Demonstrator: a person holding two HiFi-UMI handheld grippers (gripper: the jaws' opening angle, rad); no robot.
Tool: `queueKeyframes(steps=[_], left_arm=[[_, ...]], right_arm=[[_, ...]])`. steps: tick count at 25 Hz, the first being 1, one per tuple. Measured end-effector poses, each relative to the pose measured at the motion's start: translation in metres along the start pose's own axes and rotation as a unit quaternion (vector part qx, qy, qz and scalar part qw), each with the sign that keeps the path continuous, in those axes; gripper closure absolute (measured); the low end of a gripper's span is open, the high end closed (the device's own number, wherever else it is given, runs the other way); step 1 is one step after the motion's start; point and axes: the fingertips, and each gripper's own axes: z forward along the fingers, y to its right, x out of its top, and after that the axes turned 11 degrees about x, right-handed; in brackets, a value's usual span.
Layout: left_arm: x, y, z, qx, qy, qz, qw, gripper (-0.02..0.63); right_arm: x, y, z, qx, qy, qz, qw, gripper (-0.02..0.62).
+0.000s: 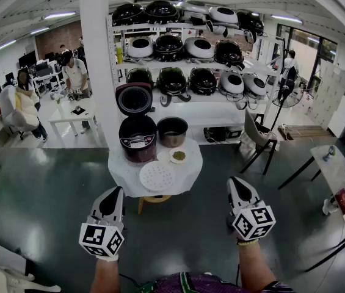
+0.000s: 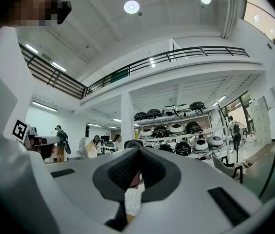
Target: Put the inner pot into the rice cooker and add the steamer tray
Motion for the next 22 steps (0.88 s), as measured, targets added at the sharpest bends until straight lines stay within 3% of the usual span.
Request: queueKeyframes(steps=[13,18,22], left_arm=[[-0.006,-0.016,0.001,0.008,-0.001,-0.009,0.9999,0.586],[-0.01,-0.021,0.008,0.014,-0.003,-0.009,0.9999,0.586],[-0.015,-0.025,0.018,0.008,-0.005,-0.007,0.9999,0.586]], right_arm=[[-0.007,-0.01,0.01,-0.001,-0.009,-0.006,1.0,0.594],[0.002,-0.018,0.014,0.037,0.044,0.013,0.998,0.591],[-0.004,-0.028,0.024,0.07,0.03,-0.001,0.997,0.591]])
